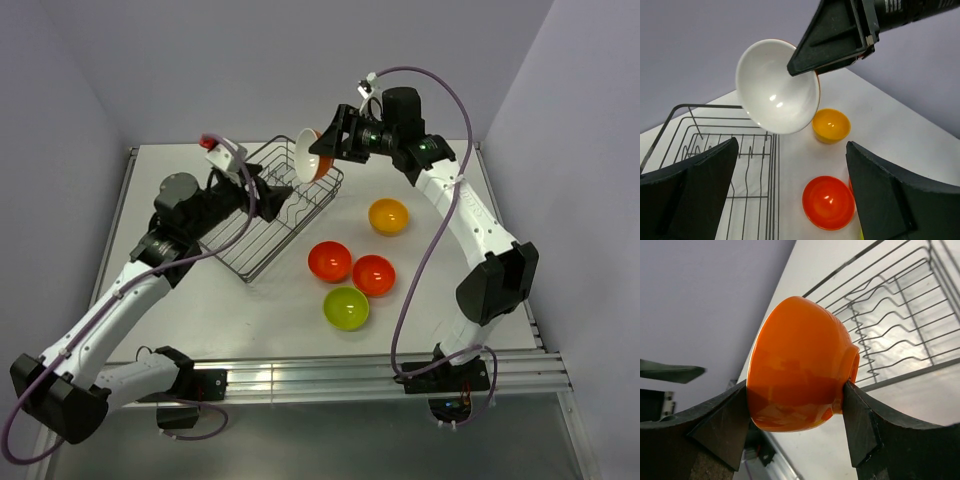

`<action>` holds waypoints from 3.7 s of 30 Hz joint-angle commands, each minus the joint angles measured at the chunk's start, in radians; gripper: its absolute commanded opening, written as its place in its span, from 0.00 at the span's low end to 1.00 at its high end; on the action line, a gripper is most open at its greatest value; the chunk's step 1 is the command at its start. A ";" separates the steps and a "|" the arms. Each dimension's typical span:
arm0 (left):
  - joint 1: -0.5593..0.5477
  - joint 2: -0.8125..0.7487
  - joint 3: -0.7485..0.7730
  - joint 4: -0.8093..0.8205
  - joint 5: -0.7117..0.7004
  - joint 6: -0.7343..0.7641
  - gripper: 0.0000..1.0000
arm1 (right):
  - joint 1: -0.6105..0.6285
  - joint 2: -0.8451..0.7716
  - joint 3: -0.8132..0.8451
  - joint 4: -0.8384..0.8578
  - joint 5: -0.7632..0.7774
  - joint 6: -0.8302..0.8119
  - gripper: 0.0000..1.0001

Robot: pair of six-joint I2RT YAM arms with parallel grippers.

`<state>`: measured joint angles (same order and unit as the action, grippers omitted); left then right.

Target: Load the bowls into the dish rack

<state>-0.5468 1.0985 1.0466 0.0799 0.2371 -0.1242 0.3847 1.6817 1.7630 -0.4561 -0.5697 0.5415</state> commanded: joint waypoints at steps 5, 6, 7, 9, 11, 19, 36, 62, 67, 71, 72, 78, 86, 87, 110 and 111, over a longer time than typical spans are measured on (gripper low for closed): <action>0.139 -0.075 0.013 -0.077 0.082 -0.152 0.97 | -0.007 0.070 0.121 0.131 0.036 -0.129 0.00; 0.152 -0.081 0.012 -0.077 0.080 -0.163 0.97 | -0.006 0.084 0.131 0.138 0.027 -0.162 0.00; 0.178 -0.084 0.012 -0.077 0.077 -0.181 0.98 | -0.006 0.107 0.150 0.151 0.022 -0.184 0.00; 0.203 -0.095 0.004 -0.103 0.062 -0.198 0.99 | -0.006 0.127 0.158 0.169 0.028 -0.240 0.00; 0.243 -0.115 -0.006 -0.107 0.062 -0.219 1.00 | -0.006 0.148 0.168 0.195 0.042 -0.282 0.00; 0.329 -0.172 -0.048 -0.112 0.039 -0.259 1.00 | 0.011 0.266 0.239 0.223 0.125 -0.437 0.00; 0.420 -0.186 -0.109 -0.043 0.030 -0.307 0.99 | 0.086 0.467 0.346 0.287 0.237 -0.805 0.00; 0.469 -0.266 -0.181 -0.020 0.048 -0.295 1.00 | 0.194 0.673 0.401 0.382 0.372 -1.121 0.00; 0.472 -0.276 -0.188 -0.023 0.051 -0.299 0.99 | 0.198 0.681 0.397 0.373 0.370 -1.140 0.00; 0.473 -0.287 -0.201 -0.015 0.057 -0.304 1.00 | 0.201 0.690 0.400 0.366 0.372 -1.170 0.00; 0.473 -0.289 -0.203 -0.017 0.056 -0.301 1.00 | 0.200 0.691 0.401 0.363 0.373 -1.187 0.00; 0.476 -0.298 -0.211 -0.025 0.061 -0.298 0.99 | 0.204 0.684 0.368 0.367 0.357 -1.255 0.00; 0.478 -0.301 -0.215 -0.029 0.074 -0.302 0.99 | 0.204 0.713 0.408 0.318 0.349 -1.287 0.00; 0.478 -0.302 -0.215 -0.029 0.077 -0.302 0.99 | 0.204 0.714 0.406 0.313 0.343 -1.281 0.00; 0.481 -0.310 -0.224 -0.040 0.102 -0.296 0.99 | 0.210 0.756 0.429 0.269 0.350 -1.293 0.18; 0.481 -0.312 -0.223 -0.042 0.102 -0.296 1.00 | 0.212 0.757 0.426 0.270 0.353 -1.295 0.20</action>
<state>-0.0723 0.8127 0.8238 0.0177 0.3206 -0.4137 0.5896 2.4329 2.1460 -0.2195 -0.2287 -0.7284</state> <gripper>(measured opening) 0.995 0.731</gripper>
